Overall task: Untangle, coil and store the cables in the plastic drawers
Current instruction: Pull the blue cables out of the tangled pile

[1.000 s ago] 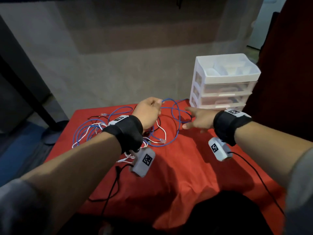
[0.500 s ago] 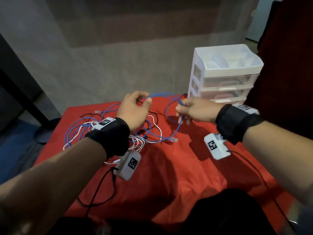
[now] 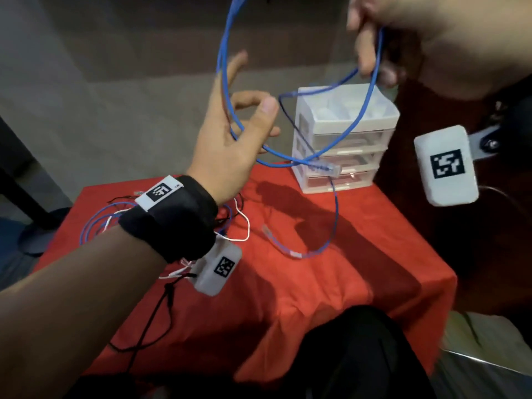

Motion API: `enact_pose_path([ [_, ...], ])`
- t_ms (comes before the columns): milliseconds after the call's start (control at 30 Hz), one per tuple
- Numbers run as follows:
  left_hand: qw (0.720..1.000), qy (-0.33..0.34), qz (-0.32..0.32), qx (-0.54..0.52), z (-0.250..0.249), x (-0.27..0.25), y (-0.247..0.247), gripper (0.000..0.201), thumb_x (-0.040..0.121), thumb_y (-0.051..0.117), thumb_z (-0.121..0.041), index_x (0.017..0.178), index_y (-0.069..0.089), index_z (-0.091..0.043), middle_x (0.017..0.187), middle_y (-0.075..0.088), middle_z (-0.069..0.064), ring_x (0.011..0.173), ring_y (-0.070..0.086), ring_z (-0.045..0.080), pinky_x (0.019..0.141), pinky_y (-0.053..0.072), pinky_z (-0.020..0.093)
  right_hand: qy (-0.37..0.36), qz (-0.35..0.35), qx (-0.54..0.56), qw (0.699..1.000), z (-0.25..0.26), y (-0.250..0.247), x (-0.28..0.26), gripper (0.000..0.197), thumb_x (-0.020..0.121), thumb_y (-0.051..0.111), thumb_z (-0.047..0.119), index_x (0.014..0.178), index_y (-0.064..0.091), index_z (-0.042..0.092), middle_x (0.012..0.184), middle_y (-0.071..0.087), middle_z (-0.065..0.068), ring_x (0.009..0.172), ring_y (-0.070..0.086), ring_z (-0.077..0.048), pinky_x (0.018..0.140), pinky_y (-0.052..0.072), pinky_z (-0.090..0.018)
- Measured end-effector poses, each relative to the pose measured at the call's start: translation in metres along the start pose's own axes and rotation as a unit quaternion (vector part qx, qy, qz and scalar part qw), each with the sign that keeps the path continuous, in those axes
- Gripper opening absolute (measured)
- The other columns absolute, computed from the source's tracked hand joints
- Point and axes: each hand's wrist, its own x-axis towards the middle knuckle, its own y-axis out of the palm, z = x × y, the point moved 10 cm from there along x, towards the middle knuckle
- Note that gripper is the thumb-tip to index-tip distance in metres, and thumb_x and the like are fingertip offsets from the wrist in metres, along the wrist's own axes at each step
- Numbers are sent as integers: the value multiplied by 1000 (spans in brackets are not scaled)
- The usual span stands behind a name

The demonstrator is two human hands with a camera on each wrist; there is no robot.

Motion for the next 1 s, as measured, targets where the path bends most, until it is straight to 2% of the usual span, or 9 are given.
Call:
enact_pose_path([
  [167,972,-205,86,76,82,-14,31,68,82,64,-59,141,42,-33,90,65,-15,86,69,26,79,60,54,117,-18,3,993,-82,-7,-17,24,109,42,24,97,60,13,62,66,-4,42,50,-15,40,33,-21],
  [267,936,-283,175,113,122,-30,55,33,97,61,-48,128,51,-41,105,65,0,95,66,22,86,59,56,199,-24,-16,980,-153,-11,-29,21,109,43,21,101,61,11,63,66,-8,41,52,-13,39,34,-22],
  [367,929,-261,210,156,146,-38,68,50,95,65,-47,141,47,-38,119,60,-3,118,64,25,95,53,40,278,-5,-58,959,-225,-10,-45,19,109,44,18,110,58,5,71,68,-16,40,55,-12,36,37,-20],
  [467,903,-237,231,273,172,-51,71,64,96,63,-46,152,35,-37,131,58,1,121,63,28,102,49,34,366,38,-31,929,-290,9,-74,14,109,44,18,107,54,8,76,69,-19,40,58,-12,35,39,-19],
  [633,783,-264,416,379,205,-97,99,45,98,58,-45,139,54,-27,91,64,-9,88,62,16,77,44,23,448,87,-17,889,-353,47,-116,13,108,44,12,118,50,5,79,70,-17,41,58,-11,36,38,-19],
  [733,724,-284,494,388,218,-120,112,43,92,66,-47,130,60,-28,97,73,0,82,67,21,72,50,23,462,79,-14,883,-368,60,-121,36,105,51,11,139,41,17,81,70,-13,45,58,-13,40,40,-20],
  [867,695,-194,543,431,219,-121,137,35,84,77,-31,117,69,-23,79,51,-12,97,63,21,78,41,22,470,78,-41,878,-372,66,-118,71,102,58,13,156,15,32,73,67,-9,48,58,-14,37,44,-22],
  [933,692,-167,550,436,217,-119,149,23,82,77,-26,104,73,-23,74,56,-13,87,61,17,92,49,27,454,83,-59,885,-370,60,-110,70,101,62,15,155,20,28,75,69,-10,46,60,-15,38,45,-23],
  [1000,713,-150,530,435,211,-113,160,12,84,70,-23,95,76,-22,83,69,-9,87,66,16,89,53,31,426,74,-71,899,-366,47,-100,68,97,68,20,152,29,21,81,72,-14,58,60,-25,44,45,-26],
])
